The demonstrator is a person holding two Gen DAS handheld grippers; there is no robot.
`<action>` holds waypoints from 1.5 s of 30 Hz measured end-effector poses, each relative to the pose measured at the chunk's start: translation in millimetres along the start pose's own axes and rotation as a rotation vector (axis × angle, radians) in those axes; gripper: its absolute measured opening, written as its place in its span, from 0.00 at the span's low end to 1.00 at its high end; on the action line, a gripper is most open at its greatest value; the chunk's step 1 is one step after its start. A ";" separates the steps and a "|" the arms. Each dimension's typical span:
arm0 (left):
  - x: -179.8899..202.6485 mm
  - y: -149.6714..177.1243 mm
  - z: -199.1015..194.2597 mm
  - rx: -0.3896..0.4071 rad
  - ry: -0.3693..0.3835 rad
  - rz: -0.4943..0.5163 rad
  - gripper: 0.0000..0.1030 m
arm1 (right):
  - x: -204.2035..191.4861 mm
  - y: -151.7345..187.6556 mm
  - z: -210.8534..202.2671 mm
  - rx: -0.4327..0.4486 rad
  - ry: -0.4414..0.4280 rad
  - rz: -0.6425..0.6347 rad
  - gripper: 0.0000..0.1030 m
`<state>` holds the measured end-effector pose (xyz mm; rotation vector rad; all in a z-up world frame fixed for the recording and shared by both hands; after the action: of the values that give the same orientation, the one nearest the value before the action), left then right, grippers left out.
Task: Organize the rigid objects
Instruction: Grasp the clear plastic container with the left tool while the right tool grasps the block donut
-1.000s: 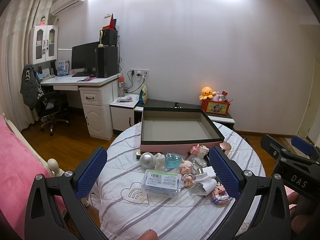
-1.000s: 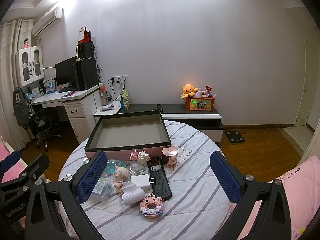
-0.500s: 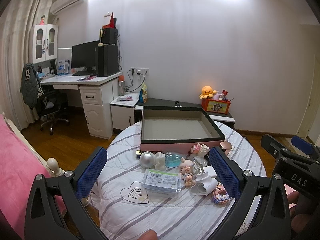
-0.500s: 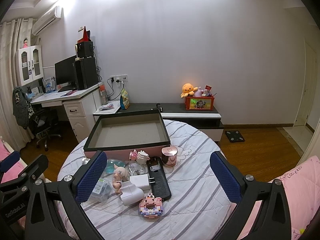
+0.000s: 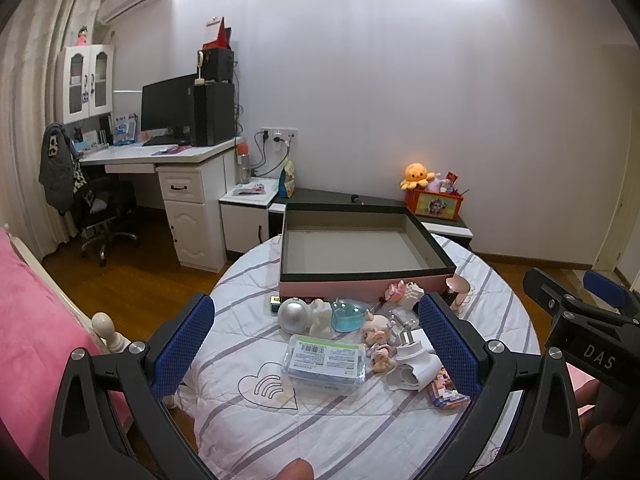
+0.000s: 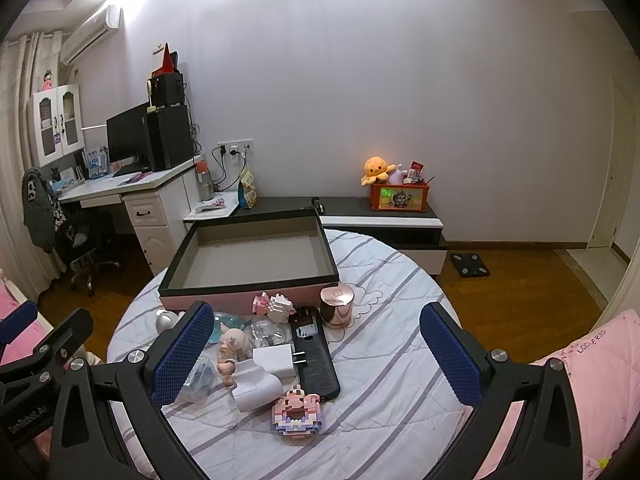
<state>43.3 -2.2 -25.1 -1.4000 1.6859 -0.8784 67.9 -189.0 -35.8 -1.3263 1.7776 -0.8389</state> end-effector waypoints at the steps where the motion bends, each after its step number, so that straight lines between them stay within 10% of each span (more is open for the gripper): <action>1: -0.8 -0.6 3.6 -0.007 0.001 0.001 1.00 | 0.9 0.8 3.2 -0.007 0.002 -0.002 1.00; 27: 11.5 85.5 117.6 -0.335 0.066 0.015 1.00 | 32.1 111.3 99.5 -0.438 -0.005 -0.051 1.00; 45: 36.2 100.5 161.8 -0.431 0.089 0.085 1.00 | 21.8 131.9 118.9 -0.453 -0.006 -0.110 0.86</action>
<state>135.3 -27.7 -193.9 -1.5692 2.0735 -0.5547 103.9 -185.2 -211.0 -1.7236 1.9775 -0.5003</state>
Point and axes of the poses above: each gripper's, at about its wrist camera, not at the fingertips, and z roughly the way its jaws point, x to its right, y to its underside, the point moved 5 cm from there along z, roughly the way its jaws point, and after that the axes turned 12 degrees about z, right-handed, at the moved point
